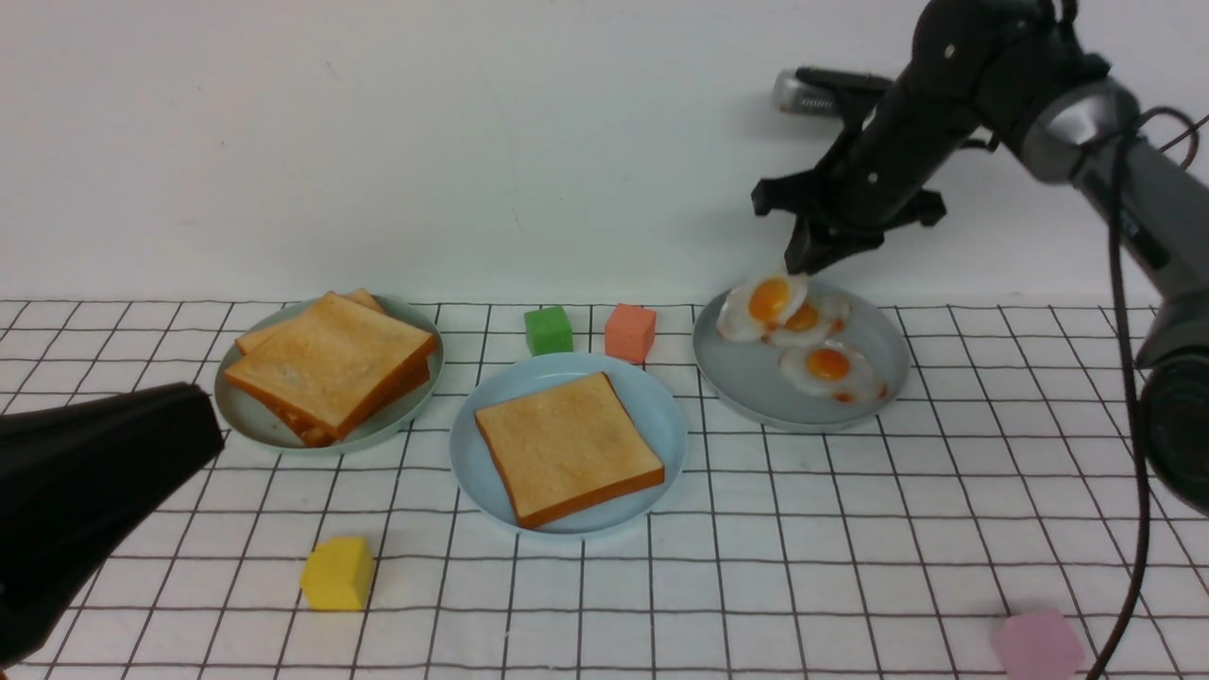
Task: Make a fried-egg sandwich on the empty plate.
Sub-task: Use the right arm to place the fried egg on the slice of bread in the middle
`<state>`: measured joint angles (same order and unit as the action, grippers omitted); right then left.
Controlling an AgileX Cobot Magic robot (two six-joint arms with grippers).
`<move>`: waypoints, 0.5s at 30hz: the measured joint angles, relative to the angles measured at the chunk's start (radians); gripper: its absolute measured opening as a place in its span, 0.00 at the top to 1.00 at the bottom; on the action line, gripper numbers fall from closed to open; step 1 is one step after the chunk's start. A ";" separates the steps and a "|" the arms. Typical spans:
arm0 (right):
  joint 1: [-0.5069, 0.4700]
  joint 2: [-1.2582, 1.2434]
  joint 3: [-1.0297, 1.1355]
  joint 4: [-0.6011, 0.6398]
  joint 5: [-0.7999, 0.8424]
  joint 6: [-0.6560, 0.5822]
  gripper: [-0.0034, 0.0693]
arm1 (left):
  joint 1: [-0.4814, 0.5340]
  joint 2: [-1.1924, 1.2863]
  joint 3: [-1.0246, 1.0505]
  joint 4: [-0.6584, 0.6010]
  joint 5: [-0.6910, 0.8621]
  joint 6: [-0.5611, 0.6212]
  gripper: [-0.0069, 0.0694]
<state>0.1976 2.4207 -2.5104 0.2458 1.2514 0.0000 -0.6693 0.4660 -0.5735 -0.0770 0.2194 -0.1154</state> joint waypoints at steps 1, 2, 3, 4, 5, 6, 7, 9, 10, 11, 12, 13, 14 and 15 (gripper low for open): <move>0.000 -0.007 0.000 0.000 0.001 0.000 0.85 | 0.000 0.000 0.000 0.000 0.000 0.000 0.90; 0.000 -0.021 0.001 0.000 0.003 0.000 0.85 | 0.000 0.000 0.000 0.000 0.000 0.000 0.90; -0.001 -0.036 0.002 0.001 0.003 0.000 0.85 | 0.000 0.000 0.000 0.000 0.000 0.000 0.90; -0.002 -0.051 0.003 0.004 0.003 -0.005 0.85 | 0.000 0.000 0.000 0.000 0.000 0.000 0.89; -0.002 -0.061 0.008 0.005 0.003 -0.006 0.85 | 0.000 0.000 0.000 0.000 0.000 0.000 0.89; -0.004 -0.079 0.022 0.011 0.003 -0.011 0.85 | 0.000 0.000 0.000 0.001 0.000 0.000 0.89; -0.005 -0.105 0.035 0.016 0.003 -0.015 0.85 | 0.000 0.000 0.000 0.004 0.000 0.000 0.89; -0.006 -0.155 0.100 0.044 0.002 -0.035 0.85 | 0.000 0.000 0.000 0.010 0.000 0.000 0.89; -0.006 -0.200 0.146 0.066 0.001 -0.050 0.85 | 0.000 0.000 0.000 0.014 0.000 0.000 0.89; -0.003 -0.214 0.166 0.082 0.000 -0.057 0.85 | 0.000 0.000 0.000 0.016 0.000 0.000 0.89; 0.007 -0.272 0.252 0.128 -0.001 -0.090 0.85 | 0.000 0.000 0.000 0.025 0.000 0.000 0.89; 0.015 -0.297 0.298 0.159 -0.001 -0.110 0.85 | 0.000 0.000 0.000 0.029 0.000 0.000 0.89; 0.031 -0.325 0.357 0.198 -0.001 -0.136 0.85 | 0.000 0.000 0.000 0.033 0.000 0.000 0.89; 0.052 -0.356 0.437 0.248 -0.004 -0.171 0.85 | 0.000 0.000 0.000 0.035 0.000 0.000 0.89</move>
<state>0.2499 2.0648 -2.0739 0.4941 1.2472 -0.1714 -0.6693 0.4660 -0.5735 -0.0419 0.2194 -0.1154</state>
